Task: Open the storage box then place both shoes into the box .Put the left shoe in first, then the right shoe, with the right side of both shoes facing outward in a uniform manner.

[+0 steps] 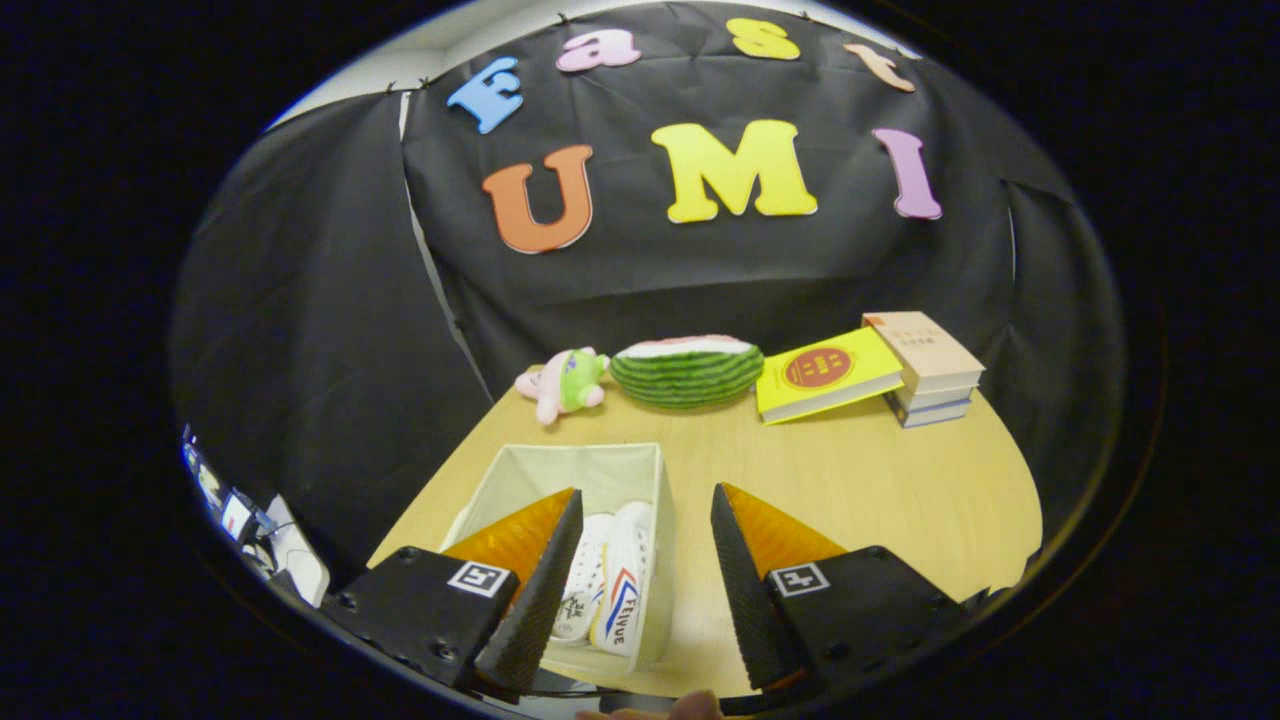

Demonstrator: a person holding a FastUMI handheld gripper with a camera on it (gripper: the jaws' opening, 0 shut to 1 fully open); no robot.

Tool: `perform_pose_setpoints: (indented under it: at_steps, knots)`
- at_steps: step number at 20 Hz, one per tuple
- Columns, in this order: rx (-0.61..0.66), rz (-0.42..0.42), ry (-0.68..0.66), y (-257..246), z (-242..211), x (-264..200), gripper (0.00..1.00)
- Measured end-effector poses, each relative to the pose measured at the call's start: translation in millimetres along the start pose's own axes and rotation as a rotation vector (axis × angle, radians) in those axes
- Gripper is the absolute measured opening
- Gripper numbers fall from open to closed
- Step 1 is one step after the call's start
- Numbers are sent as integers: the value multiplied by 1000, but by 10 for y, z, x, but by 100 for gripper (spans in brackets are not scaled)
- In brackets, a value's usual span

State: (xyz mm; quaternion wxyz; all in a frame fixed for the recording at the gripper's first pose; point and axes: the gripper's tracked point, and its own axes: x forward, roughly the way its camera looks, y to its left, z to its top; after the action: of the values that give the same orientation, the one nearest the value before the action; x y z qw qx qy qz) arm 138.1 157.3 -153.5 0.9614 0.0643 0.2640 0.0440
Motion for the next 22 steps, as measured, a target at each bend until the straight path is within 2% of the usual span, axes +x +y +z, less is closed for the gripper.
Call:
perform_pose_setpoints:
  at_steps: [3,5,7,13,18,22]
  knots:
    - [-6,-27,-162,-153,179,-253,84]
    - [-60,-72,-271,-262,274,-461,100]
    - [-85,-88,-351,-286,281,-644,100]
    - [-75,-121,-424,-493,71,-921,100]
    - [-53,-104,-426,-569,-31,-968,100]
    - [-65,-123,-424,-644,-30,-998,100]
